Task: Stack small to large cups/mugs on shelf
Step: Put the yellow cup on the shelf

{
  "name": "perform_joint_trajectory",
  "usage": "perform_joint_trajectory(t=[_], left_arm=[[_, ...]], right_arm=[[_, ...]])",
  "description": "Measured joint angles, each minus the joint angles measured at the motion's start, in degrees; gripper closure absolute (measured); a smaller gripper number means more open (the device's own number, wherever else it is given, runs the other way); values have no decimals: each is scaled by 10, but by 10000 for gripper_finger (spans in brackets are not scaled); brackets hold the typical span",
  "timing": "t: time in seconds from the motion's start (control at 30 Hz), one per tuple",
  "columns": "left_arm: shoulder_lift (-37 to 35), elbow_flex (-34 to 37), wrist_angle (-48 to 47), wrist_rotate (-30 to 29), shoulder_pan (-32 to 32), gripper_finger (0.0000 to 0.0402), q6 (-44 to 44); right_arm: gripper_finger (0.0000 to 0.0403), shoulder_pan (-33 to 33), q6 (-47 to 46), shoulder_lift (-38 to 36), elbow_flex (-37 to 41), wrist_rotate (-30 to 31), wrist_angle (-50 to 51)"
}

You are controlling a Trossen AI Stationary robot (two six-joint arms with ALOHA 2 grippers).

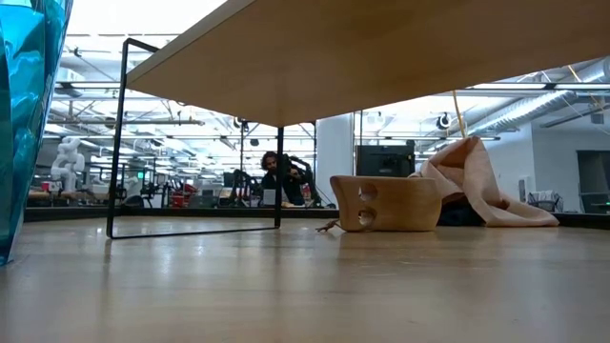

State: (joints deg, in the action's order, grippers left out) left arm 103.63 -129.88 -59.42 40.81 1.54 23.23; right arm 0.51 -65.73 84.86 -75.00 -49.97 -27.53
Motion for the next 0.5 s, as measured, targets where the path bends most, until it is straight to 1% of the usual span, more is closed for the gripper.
perform_joint_trajectory(t=[0.33,0.4,0.5], left_arm=[[0,0,-1,4,0,374,2],[0,0,-1,2,0,367,3],[0,0,-1,1,1,345,13]], right_arm=[[71,0,2,0,0,-1,4],[71,0,0,0,0,-4,4],[71,0,0,0,0,-7,4]])
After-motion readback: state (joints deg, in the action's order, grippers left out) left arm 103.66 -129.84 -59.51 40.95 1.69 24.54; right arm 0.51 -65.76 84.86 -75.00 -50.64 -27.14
